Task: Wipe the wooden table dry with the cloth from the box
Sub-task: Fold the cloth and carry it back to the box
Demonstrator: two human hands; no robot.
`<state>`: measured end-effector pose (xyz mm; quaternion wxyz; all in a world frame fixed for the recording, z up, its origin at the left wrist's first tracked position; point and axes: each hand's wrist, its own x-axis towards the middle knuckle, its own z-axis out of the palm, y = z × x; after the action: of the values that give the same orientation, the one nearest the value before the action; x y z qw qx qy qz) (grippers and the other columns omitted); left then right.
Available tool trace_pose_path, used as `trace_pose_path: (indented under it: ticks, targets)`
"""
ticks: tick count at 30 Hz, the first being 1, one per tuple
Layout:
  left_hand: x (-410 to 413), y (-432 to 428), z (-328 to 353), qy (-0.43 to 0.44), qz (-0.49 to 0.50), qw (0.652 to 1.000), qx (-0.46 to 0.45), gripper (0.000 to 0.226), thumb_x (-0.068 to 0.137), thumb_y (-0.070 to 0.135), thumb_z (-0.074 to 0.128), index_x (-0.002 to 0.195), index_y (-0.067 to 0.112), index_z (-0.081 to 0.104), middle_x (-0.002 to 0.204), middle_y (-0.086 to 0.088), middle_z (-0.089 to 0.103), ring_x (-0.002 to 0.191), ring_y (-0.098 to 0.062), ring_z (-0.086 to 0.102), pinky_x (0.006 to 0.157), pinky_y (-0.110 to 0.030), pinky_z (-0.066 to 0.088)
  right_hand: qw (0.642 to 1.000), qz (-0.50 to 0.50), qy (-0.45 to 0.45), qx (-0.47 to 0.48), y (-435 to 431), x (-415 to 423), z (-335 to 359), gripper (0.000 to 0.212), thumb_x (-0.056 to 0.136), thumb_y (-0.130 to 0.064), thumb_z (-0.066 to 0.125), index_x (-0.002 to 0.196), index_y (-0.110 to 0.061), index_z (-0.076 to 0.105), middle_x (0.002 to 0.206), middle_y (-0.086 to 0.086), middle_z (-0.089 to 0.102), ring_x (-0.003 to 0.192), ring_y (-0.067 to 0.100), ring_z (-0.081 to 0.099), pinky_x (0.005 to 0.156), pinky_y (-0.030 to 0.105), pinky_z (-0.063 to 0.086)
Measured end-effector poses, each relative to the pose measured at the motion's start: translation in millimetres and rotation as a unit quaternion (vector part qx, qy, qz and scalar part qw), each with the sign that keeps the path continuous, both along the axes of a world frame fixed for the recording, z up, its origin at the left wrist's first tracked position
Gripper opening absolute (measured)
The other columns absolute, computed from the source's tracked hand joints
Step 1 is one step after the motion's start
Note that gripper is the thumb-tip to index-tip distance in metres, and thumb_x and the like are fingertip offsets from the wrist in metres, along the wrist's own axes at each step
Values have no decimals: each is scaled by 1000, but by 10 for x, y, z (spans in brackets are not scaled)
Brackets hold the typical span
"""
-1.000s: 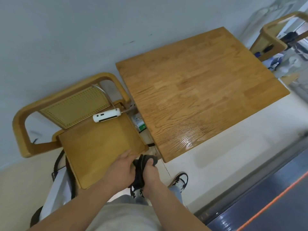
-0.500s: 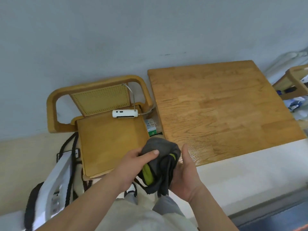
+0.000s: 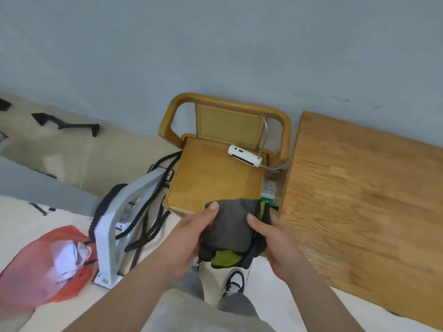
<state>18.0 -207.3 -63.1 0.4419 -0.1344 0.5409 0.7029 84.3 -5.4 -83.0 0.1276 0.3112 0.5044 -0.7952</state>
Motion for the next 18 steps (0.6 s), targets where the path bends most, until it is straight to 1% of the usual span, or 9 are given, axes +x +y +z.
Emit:
trace_pose_path:
  ticks: [2,4,6,8,10,11,14,16,18]
  targets:
    - [96,-212,-14,-14,61,998,-10,70,89,53,75,129,-4,64,131,-12,71,124,-24,67,113,-46,45,997,80,-2,21,-75,-118,2,26,99,-30,65,124,-25,72,123,-1,74,117,20,69,105,49,50]
    - [199,-480,-7,-2,118,993,-9,53,91,34,75,126,-5,65,127,-15,72,121,-26,68,110,-47,47,987,154,-4,52,-213,-253,29,29,102,-35,60,126,-23,70,122,-2,75,118,21,68,105,48,51]
    - [285,-802,-21,12,163,986,-35,45,87,17,81,117,-9,62,122,-22,71,111,-29,70,104,-50,51,969,229,8,88,-414,-392,83,31,104,-39,54,125,-23,70,119,-3,76,115,20,69,97,42,56]
    - [361,-1132,-18,25,197,979,-53,46,79,14,85,116,0,61,120,-21,69,106,-30,70,95,-49,55,947,299,27,111,-665,-507,145,33,106,-41,48,127,-25,68,120,-5,75,112,16,70,86,30,59]
    - [445,-1427,17,24,217,974,-58,51,80,21,84,127,12,66,127,-14,70,115,-31,68,99,-49,55,929,349,39,115,-947,-594,178,34,108,-41,44,130,-28,66,121,-9,74,109,9,70,79,21,58]
    - [497,-1546,23,15,222,974,-53,48,85,27,82,130,17,68,130,-11,71,120,-30,67,104,-50,53,924,363,41,114,-1096,-630,182,34,108,-42,44,131,-29,65,122,-10,74,111,9,69,83,23,58]
    - [667,-1874,44,-35,238,970,-25,42,95,38,70,133,19,67,131,-8,71,123,-28,67,109,-50,49,928,365,20,69,-1586,-729,176,36,107,-40,47,135,-24,64,129,-4,71,123,18,65,107,43,51]
    - [775,-2114,14,-37,266,963,-5,43,94,30,74,134,17,65,131,-11,71,122,-31,68,108,-50,50,928,372,2,17,-1936,-803,177,37,107,-36,48,137,-19,62,132,1,70,125,21,64,109,48,48]
    - [855,-2403,4,-18,316,948,1,47,88,19,78,133,13,66,132,-14,70,122,-33,67,108,-48,49,911,412,-5,8,-2324,-873,174,38,107,-38,49,140,-22,60,134,0,69,125,21,64,110,48,48]
